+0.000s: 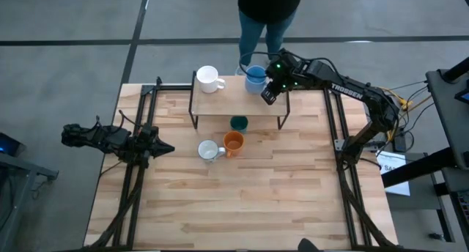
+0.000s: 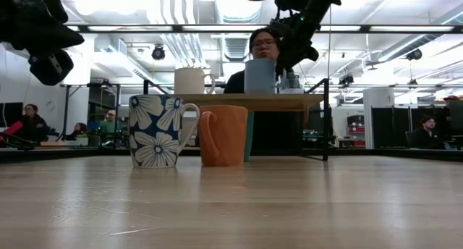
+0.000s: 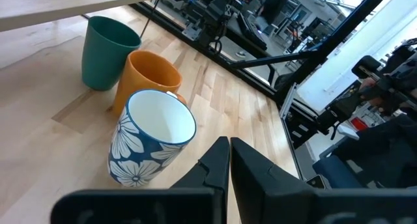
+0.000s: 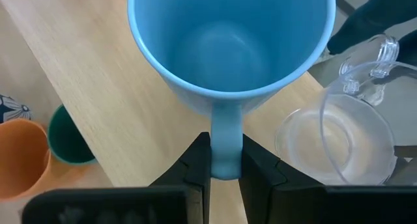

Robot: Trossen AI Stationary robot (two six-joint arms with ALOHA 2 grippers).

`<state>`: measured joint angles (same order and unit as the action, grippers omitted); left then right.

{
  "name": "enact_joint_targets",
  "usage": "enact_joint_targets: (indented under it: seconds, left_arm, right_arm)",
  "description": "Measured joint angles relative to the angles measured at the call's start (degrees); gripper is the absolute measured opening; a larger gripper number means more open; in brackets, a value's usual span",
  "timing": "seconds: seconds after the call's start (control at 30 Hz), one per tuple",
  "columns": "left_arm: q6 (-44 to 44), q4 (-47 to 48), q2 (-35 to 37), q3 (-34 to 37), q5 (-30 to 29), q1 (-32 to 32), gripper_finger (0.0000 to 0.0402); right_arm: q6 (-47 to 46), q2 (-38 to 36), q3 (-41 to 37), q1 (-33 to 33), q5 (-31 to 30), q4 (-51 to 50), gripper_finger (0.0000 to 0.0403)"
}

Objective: Stack small to large cups/mugs on shelf
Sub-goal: Put the blue mug on the shelf

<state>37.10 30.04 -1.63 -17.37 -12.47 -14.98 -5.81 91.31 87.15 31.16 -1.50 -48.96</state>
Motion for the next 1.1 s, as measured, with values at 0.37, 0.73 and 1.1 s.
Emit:
enact_joint_targets:
  seconds: [0.37, 0.73, 1.1]
  left_arm:
    - [0.0, -0.02, 0.0, 0.0, 0.0, 0.0, 0.0]
    - [0.07, -0.02, 0.0, 0.0, 0.0, 0.0, 0.0]
    - [0.11, -0.02, 0.0, 0.0, 0.0, 0.01, 0.0]
  right_arm:
    - [0.04, 1.79, 0.32, 0.02, 0.11, -0.05, 0.0043]
    - [-0.06, 2.71, 1.91, 0.0, -0.02, 0.27, 0.0043]
    - [0.31, 2.71, 2.01, 0.43, -0.09, 0.08, 0.0043]
